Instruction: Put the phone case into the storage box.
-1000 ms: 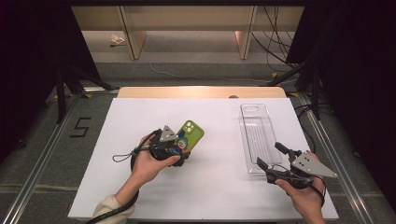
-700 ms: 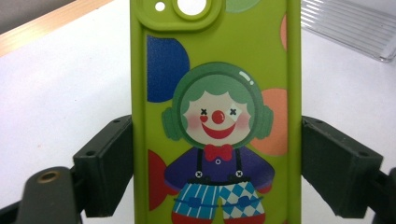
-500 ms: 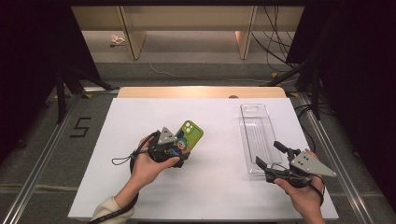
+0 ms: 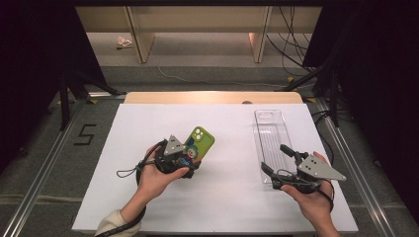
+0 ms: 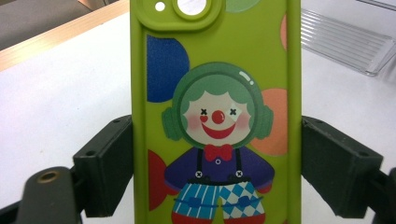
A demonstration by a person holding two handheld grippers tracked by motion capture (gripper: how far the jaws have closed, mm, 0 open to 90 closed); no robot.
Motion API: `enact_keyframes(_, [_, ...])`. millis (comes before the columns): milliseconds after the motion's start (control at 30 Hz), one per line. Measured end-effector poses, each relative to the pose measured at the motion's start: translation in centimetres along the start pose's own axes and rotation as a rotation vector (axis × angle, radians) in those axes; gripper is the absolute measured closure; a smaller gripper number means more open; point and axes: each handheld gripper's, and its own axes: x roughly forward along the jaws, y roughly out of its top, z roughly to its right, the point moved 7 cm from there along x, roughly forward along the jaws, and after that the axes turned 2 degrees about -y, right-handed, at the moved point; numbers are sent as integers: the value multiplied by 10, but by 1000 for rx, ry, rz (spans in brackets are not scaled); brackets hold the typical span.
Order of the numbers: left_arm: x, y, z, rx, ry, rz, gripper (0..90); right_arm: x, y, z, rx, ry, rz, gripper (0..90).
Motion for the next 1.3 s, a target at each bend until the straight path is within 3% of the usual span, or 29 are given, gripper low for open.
enact_keyframes(600, [-3, -1, 5, 7, -1, 8, 167, 42, 21, -34, -7, 90, 3, 159])
enact_keyframes(1300, [-1, -1, 12, 21, -8, 9, 167, 64, 27, -40, 20, 101, -1, 158])
